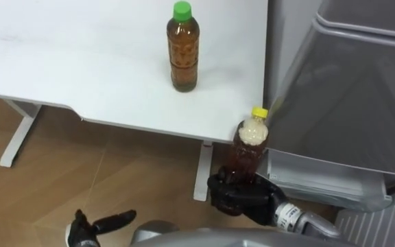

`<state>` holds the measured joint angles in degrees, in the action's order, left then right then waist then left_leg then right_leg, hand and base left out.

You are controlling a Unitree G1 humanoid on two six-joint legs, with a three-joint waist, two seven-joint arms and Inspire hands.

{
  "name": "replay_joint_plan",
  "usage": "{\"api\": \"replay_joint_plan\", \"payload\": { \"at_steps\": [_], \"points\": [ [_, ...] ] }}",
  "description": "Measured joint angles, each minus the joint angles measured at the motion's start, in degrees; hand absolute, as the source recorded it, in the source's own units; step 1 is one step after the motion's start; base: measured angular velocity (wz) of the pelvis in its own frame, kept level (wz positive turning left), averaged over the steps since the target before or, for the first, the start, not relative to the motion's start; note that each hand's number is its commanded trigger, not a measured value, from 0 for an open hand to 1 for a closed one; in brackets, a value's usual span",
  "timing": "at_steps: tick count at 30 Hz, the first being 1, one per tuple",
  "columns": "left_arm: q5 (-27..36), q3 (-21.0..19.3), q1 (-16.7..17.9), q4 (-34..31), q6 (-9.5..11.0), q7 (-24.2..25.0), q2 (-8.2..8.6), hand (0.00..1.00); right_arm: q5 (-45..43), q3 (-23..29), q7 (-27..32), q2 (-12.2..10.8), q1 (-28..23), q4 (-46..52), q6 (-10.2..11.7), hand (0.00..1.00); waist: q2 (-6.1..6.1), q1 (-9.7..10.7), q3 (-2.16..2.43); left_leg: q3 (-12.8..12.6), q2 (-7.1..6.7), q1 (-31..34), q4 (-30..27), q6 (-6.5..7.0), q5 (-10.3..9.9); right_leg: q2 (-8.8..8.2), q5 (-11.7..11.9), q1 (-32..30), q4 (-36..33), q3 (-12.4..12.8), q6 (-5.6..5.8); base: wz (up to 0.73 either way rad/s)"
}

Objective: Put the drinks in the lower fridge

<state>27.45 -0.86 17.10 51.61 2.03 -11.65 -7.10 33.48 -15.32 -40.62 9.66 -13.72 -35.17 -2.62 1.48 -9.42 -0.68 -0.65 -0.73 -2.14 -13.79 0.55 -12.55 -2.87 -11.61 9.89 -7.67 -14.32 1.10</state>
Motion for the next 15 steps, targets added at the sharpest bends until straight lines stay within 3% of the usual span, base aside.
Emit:
{"api": "replay_joint_plan", "payload": {
  "at_steps": [7,11,15],
  "points": [
    [1.18,-0.06,-0.03,4.78,-4.48,4.74,-0.58,0.0,0.39,-0.27,-1.1,0.23,1.42,-2.95,0.0,1.0,0.09,1.51,0.28,-0.24,0.03,0.37,0.23,0.01,0.01,-0.01,0.01,-0.87,-0.08,0.04,0.0,0.0],
    [1.12,-0.11,-0.08,4.77,-4.66,6.57,-0.93,0.0,0.78,-0.29,-1.83,0.37,0.81,-2.9,-0.59,1.0,-0.06,1.72,0.69,-0.54,0.11,0.17,0.23,0.01,0.01,-0.01,0.04,-0.83,-0.24,0.05,-0.02,-0.01],
    [0.27,-0.13,-0.07,4.77,-4.77,8.08,-1.34,0.0,1.63,-0.28,-2.16,0.82,-0.56,-3.7,-1.18,1.0,-0.13,1.9,0.73,-0.56,0.14,-0.04,0.15,0.02,0.01,-0.04,0.06,-0.76,-0.66,0.03,-0.04,0.0]
  ]
}}
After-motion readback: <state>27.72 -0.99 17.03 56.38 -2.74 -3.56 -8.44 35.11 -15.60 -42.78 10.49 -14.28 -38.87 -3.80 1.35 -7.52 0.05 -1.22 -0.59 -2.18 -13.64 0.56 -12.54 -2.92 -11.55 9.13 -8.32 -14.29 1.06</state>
